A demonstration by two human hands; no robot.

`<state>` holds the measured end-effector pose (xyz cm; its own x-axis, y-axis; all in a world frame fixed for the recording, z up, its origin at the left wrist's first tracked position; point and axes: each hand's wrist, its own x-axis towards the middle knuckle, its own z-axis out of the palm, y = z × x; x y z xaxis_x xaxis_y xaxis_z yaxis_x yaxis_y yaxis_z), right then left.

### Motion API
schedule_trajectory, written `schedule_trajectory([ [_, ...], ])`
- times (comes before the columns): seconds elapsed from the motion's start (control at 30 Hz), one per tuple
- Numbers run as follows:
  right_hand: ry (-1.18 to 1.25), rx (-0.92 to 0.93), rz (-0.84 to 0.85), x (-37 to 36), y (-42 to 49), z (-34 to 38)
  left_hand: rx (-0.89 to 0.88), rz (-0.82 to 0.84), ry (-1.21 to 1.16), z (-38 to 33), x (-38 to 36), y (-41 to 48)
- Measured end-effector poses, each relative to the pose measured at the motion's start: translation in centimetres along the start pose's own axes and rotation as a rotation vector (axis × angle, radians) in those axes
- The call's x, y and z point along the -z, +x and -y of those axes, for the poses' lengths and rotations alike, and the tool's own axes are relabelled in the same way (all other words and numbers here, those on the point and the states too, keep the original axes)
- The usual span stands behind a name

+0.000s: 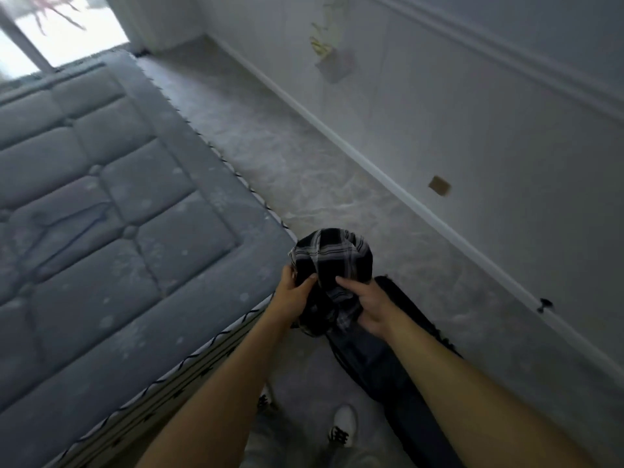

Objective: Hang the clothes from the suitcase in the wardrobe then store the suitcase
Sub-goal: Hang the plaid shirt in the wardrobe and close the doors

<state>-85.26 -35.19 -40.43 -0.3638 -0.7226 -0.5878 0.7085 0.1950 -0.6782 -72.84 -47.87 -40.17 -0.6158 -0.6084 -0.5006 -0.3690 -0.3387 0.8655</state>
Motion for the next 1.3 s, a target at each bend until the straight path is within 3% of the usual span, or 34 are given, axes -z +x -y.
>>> schedule_trajectory([
  [0.1,-0.049,-0.020,-0.006,-5.8,1.5,-0.7,0.039,-0.146,-0.048,-0.6,6.3,-1.5],
  [0.37,-0.073,-0.024,0.034,-21.4,6.4,-4.1,-0.027,-0.300,-0.236,-1.7,22.6,-5.8],
  [0.73,-0.127,-0.056,0.295,-44.3,9.3,-10.9,-0.111,-0.440,-0.552,-2.0,44.2,-13.3],
  [1.17,-0.269,-0.033,0.405,-56.7,11.9,-15.2,-0.127,-0.632,-0.433,-0.7,53.9,-14.0],
  [1.3,-0.343,-0.033,0.393,-59.4,14.8,-15.8,-0.037,-0.735,-0.202,-1.1,57.0,-13.4],
])
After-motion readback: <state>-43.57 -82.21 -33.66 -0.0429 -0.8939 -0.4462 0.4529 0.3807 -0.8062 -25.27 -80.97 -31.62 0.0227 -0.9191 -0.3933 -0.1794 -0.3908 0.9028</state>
